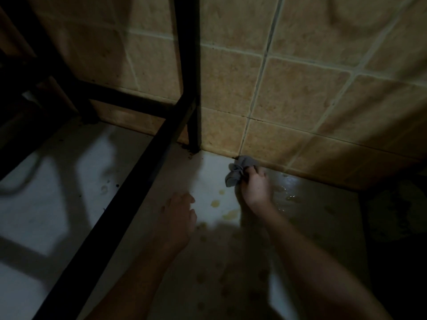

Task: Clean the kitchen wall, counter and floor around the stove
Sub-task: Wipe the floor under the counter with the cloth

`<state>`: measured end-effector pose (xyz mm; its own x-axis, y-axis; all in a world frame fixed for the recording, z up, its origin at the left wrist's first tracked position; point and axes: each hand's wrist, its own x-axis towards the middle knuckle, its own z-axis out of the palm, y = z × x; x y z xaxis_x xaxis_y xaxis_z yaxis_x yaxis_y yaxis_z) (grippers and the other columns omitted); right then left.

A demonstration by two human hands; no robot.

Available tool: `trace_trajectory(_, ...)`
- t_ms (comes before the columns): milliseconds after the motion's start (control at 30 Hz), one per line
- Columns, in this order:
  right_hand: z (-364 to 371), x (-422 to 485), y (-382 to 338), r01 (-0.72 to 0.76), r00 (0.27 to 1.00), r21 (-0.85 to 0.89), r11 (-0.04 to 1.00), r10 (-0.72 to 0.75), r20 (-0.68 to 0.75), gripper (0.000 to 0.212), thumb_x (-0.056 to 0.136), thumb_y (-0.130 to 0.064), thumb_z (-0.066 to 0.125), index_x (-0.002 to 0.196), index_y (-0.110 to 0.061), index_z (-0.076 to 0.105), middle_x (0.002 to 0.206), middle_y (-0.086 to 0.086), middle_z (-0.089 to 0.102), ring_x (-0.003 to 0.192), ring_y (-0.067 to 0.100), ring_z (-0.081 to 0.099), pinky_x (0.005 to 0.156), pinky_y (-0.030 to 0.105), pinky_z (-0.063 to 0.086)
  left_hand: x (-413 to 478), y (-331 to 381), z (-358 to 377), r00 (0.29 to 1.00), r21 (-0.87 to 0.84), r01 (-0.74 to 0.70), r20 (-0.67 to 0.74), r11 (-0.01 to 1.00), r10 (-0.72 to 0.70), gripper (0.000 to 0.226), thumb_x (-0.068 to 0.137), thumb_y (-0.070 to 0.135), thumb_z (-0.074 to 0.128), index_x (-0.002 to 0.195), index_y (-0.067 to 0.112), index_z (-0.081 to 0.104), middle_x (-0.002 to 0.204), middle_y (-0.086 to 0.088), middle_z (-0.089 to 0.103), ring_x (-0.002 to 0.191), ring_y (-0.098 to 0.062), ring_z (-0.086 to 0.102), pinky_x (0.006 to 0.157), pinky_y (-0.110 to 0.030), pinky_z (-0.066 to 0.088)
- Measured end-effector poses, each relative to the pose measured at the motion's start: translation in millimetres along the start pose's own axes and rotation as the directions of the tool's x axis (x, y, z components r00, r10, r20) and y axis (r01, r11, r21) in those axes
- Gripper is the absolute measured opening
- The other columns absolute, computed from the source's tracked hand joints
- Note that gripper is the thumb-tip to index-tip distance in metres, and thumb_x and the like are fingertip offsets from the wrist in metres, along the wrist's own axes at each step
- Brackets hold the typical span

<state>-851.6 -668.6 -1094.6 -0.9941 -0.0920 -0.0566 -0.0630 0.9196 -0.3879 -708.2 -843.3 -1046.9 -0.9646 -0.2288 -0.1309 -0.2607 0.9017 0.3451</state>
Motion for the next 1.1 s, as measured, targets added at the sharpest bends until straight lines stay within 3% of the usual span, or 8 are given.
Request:
trace_trajectory(167, 9.9, 5.7, -31.3, 0.099, 0.991, -0.023, 0.995, -0.097, 0.097, 0.052, 0.091, -0.020, 0.053, 0.140, -0.028, 0.037, 0.153, 0.013, 0.022, 0.131, 0.042, 0.031, 0.104, 0.050, 0.036, -3.2, -1.5, 0.5, 0.994, -0.007, -0.104, 0.018, 0.995, 0.104, 0.040, 0.093, 0.020, 0.046, 0.134, 0.020, 0.044, 0.137, -0.003, 0.044, 0.122, -0.021, 0.042, 0.100, -0.033, 0.033)
trace_trajectory(367, 10.5, 23.0, -58.8, 0.208, 0.963, -0.026, 0.978, -0.200, 0.179, 0.051, 0.086, -0.015, 0.057, 0.134, -0.021, 0.043, 0.140, 0.011, 0.038, 0.120, 0.038, 0.040, 0.099, 0.046, 0.040, -1.0, -6.8, 2.4, 0.997, 0.021, -0.081, 0.002, 0.997, 0.081, 0.040, 0.093, 0.020, 0.045, 0.133, 0.020, 0.045, 0.136, -0.003, 0.045, 0.119, -0.022, 0.044, 0.097, -0.036, 0.035)
trace_trajectory(500, 13.4, 24.3, -84.3, 0.443, 0.846, 0.041, 0.896, -0.433, 0.312, 0.046, 0.086, -0.010, 0.054, 0.132, -0.015, 0.051, 0.135, 0.010, 0.047, 0.115, 0.032, 0.050, 0.097, 0.037, 0.043, 2.3, -5.5, 6.3, 0.993, 0.029, -0.116, 0.005, 0.993, 0.116, 0.039, 0.092, 0.021, 0.045, 0.132, 0.020, 0.046, 0.135, -0.002, 0.045, 0.120, -0.021, 0.045, 0.095, -0.035, 0.034)
trace_trajectory(567, 16.6, 22.1, -89.6, 0.495, 0.826, -0.007, 0.869, -0.468, 0.315, 0.037, 0.089, -0.016, 0.053, 0.126, -0.014, 0.055, 0.133, 0.011, 0.048, 0.114, 0.033, 0.050, 0.093, 0.039, 0.044, 4.5, -7.4, 6.6, 0.992, 0.033, -0.129, 0.000, 0.991, 0.129, 0.039, 0.094, 0.021, 0.044, 0.133, 0.021, 0.045, 0.136, -0.001, 0.045, 0.121, -0.020, 0.044, 0.096, -0.034, 0.033)
trace_trajectory(733, 15.4, 13.5, -70.0, 0.326, 0.931, -0.084, 0.942, -0.304, 0.200, 0.039, 0.091, -0.016, 0.050, 0.130, -0.012, 0.048, 0.131, 0.010, 0.043, 0.119, 0.034, 0.043, 0.095, 0.043, 0.042, 0.3, -5.1, 3.0, 0.990, 0.035, -0.138, 0.015, 0.990, 0.138, 0.038, 0.096, 0.021, 0.045, 0.134, 0.019, 0.045, 0.138, -0.003, 0.043, 0.123, -0.021, 0.043, 0.098, -0.032, 0.030)
trace_trajectory(1100, -15.8, -19.1, 28.1, 0.147, 0.988, 0.008, 0.989, -0.147, 0.039, 0.036, 0.093, -0.013, 0.043, 0.128, -0.013, 0.054, 0.140, 0.007, 0.044, 0.125, 0.029, 0.041, 0.102, 0.041, 0.040, -5.7, 14.6, 4.5, 0.984, 0.064, -0.176, 0.051, 0.982, 0.173, 0.034, 0.096, 0.021, 0.045, 0.129, 0.018, 0.048, 0.131, -0.003, 0.045, 0.115, -0.020, 0.047, 0.094, -0.033, 0.038)
